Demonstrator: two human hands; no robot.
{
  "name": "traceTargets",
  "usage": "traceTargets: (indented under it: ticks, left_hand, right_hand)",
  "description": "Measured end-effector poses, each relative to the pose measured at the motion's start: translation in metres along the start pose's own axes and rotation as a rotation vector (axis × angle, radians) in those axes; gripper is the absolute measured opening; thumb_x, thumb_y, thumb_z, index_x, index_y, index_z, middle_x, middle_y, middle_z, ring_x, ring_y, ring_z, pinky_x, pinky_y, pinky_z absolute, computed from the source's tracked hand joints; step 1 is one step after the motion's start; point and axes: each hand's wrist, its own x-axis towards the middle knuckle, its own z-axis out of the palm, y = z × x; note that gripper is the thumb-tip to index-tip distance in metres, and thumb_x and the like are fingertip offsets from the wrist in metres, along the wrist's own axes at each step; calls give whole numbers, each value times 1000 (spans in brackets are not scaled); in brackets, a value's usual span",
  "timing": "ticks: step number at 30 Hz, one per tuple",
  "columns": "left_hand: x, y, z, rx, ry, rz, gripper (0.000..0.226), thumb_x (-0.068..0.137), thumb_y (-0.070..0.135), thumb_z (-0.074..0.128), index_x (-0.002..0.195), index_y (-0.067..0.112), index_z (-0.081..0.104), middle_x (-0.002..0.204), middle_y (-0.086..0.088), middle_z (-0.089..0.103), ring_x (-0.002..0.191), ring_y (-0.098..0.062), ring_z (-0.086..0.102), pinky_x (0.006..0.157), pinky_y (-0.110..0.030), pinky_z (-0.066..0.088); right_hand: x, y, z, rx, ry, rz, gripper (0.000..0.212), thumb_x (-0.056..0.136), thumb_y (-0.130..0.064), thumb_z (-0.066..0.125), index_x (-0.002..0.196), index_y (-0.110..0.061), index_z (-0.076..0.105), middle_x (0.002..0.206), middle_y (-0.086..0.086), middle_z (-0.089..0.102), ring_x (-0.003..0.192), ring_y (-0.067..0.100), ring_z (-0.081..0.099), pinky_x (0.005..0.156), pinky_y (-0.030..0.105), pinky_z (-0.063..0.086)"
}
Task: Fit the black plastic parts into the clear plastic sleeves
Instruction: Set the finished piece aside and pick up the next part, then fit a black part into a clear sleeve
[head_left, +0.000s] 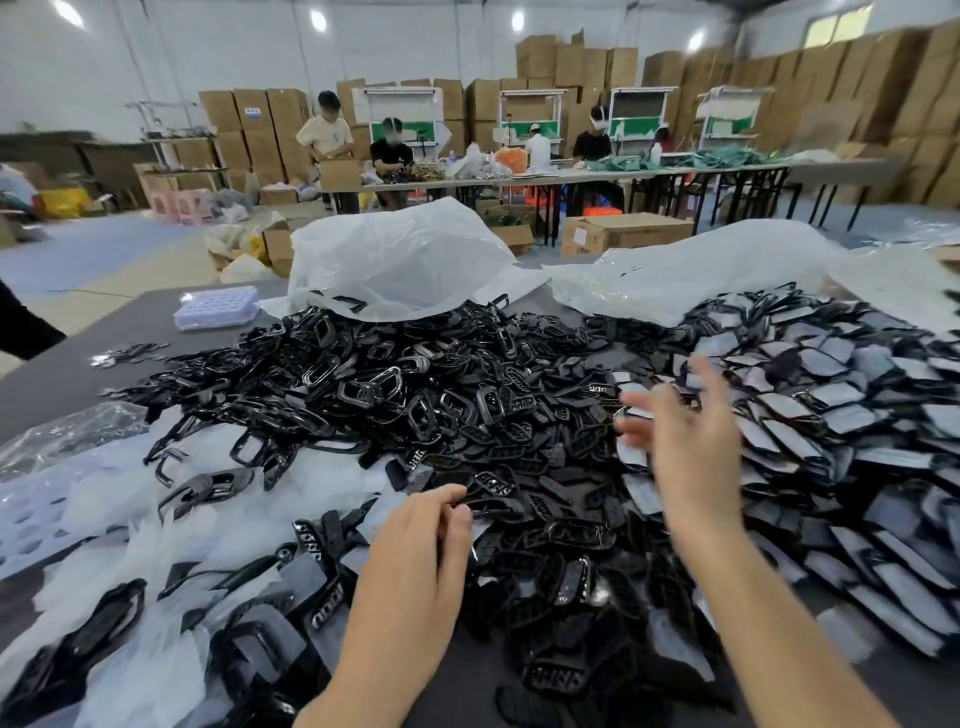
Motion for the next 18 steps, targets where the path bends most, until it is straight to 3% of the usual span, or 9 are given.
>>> traceTargets:
  ticks: [3,5,7,9,13,18]
  left_hand:
    - [0,-5,4,319,-31,61,51,98,54,27,133,28,54,121,15,54,117,-10,47,100,-28,41]
    - [3,-10,6,426,-29,27,47,99,49,37,136,25,54,130,7,54,124,-17,49,104,-34,40]
    - [8,-14,7,472,-34,-8,46,100,47,41,139,26,51,138,6,51,130,-18,46,108,-35,37]
    - [15,-17,9,515,-43,-13,46,100,47,39,142,28,48,143,7,48,133,-17,44,109,-34,35]
    - [35,-19,12,633,-60,1,46,102,44,33,147,36,38,148,12,43,132,-14,45,104,-33,34]
    - [65,-21,14,715,-132,13,39,104,46,37,140,33,44,133,7,45,122,-18,46,96,-33,42]
  right_hand:
    - [-39,20,30,-379,-275,-164,51,103,-24,54,152,-33,39,110,-16,70,73,3,65,61,16,55]
    - [-55,36,46,-661,-491,-277,50,104,-34,52,152,-33,40,135,-13,58,104,-3,57,90,12,45]
    - [-63,52,54,-963,-651,-331,50,104,-47,46,151,-33,42,149,-11,45,133,10,44,110,28,35]
    - [-62,59,54,-1068,-680,-314,45,102,-52,46,143,-35,50,144,-12,45,133,14,42,109,32,33]
    - [-56,61,49,-987,-648,-286,37,100,-52,52,131,-33,59,126,-10,50,121,13,46,106,29,36]
    - [-57,56,43,-977,-522,-391,33,108,-44,36,121,-28,62,113,-10,64,105,13,56,96,30,41]
